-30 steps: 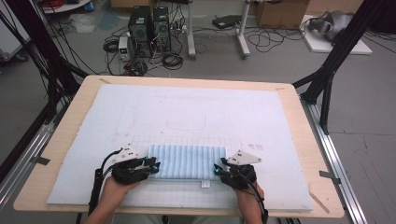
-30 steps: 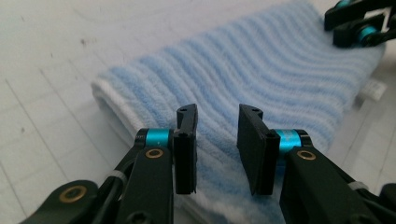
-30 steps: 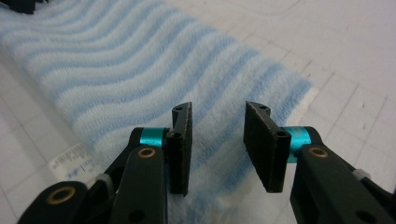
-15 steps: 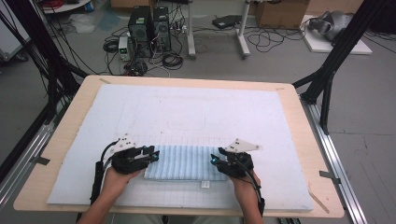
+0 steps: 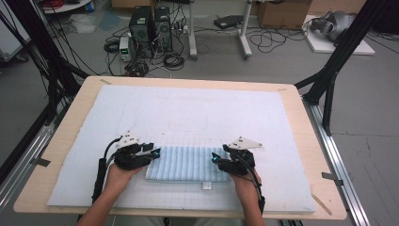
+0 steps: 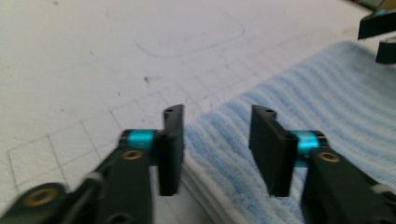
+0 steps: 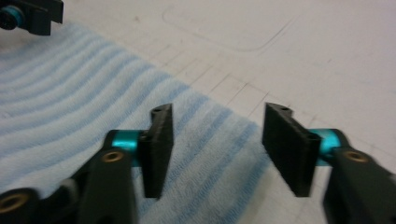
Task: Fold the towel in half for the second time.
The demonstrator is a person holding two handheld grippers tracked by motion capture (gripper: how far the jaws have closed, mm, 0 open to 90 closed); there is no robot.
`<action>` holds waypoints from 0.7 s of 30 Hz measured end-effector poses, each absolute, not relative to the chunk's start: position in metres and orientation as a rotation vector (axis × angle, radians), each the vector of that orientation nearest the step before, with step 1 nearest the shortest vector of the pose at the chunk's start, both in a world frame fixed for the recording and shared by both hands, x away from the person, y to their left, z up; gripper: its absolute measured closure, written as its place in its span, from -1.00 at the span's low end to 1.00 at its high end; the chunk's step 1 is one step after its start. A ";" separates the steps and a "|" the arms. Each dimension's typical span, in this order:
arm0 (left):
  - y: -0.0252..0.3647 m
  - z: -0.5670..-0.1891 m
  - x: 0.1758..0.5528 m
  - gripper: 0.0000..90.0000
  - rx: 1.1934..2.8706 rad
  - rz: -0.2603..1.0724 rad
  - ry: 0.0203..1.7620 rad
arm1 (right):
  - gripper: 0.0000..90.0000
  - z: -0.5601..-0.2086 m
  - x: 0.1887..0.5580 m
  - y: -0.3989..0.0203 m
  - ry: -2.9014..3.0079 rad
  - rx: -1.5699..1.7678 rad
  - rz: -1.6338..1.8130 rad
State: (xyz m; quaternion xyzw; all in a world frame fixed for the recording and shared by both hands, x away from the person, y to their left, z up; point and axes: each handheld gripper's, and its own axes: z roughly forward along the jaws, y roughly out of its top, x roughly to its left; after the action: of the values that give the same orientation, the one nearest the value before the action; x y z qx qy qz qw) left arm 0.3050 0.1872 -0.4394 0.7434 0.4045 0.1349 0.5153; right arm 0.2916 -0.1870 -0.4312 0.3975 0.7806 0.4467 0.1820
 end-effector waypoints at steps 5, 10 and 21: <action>0.201 -0.431 0.299 -0.37 1.678 0.380 0.946 | -0.50 -0.425 0.281 -0.210 2.135 1.129 1.284; 0.216 -0.427 0.293 -0.64 1.625 0.400 0.937 | -0.74 -0.416 0.267 -0.233 2.030 1.149 1.305; 0.231 -0.421 0.279 -0.64 1.617 0.426 0.881 | -0.74 -0.403 0.242 -0.260 1.970 1.080 1.308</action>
State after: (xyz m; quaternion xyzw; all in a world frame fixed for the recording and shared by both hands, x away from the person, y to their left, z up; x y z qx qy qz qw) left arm 0.2794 0.2311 -0.4205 0.6935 0.3778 0.1825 0.5857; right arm 0.2423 -0.2597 -0.4031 0.4002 0.7301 0.4849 0.2678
